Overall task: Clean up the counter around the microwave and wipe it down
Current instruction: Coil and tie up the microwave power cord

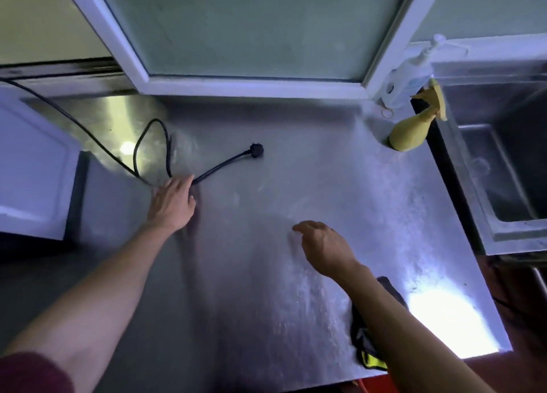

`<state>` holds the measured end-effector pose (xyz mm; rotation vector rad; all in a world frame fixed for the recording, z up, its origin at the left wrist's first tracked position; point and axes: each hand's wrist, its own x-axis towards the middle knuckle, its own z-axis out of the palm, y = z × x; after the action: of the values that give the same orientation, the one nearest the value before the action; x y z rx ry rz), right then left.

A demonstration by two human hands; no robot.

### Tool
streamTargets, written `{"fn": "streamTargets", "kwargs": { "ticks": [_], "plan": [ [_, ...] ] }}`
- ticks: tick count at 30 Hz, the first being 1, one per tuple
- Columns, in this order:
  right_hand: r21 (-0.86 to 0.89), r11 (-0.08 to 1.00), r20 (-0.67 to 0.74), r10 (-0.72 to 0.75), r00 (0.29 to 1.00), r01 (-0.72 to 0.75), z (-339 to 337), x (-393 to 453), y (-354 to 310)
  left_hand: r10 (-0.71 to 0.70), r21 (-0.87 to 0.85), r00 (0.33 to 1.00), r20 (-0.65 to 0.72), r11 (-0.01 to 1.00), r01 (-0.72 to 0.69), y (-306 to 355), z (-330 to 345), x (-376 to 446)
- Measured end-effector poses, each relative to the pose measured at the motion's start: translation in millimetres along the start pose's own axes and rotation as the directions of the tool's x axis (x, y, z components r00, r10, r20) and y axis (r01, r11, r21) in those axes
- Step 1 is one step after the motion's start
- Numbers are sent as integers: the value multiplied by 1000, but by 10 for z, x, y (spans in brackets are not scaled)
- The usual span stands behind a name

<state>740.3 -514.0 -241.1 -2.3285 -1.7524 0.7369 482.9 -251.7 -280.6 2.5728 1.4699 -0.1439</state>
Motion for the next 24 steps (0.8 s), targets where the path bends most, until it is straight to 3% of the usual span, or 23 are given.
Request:
{"fn": "streamTargets", "kwargs": {
  "ticks": [7, 10, 14, 19, 21, 24],
  "plan": [
    [43, 995, 20, -94, 995, 94, -41, 205, -86, -24, 26, 999, 47, 999, 22, 85, -64, 145],
    [74, 987, 23, -143, 989, 141, -113, 297, -177, 2, -34, 999, 38, 999, 0, 225, -122, -96],
    [128, 961, -22, -243, 970, 243, -277, 532, -453, 110, -129, 991, -83, 984, -120, 325, -186, -545],
    [271, 896, -127, -330, 935, 353, -452, 853, -934, 100, -220, 993, -66, 969, -112, 380, -217, -1044],
    [315, 889, -105, -316, 943, 333, -467, 964, -1093, 127, -236, 988, -93, 961, -145, 387, -231, -1193],
    [319, 919, 42, -259, 965, 233, -377, 1139, -1273, 185, -233, 967, -177, 946, -224, 348, -284, -1322]
  ]
}}
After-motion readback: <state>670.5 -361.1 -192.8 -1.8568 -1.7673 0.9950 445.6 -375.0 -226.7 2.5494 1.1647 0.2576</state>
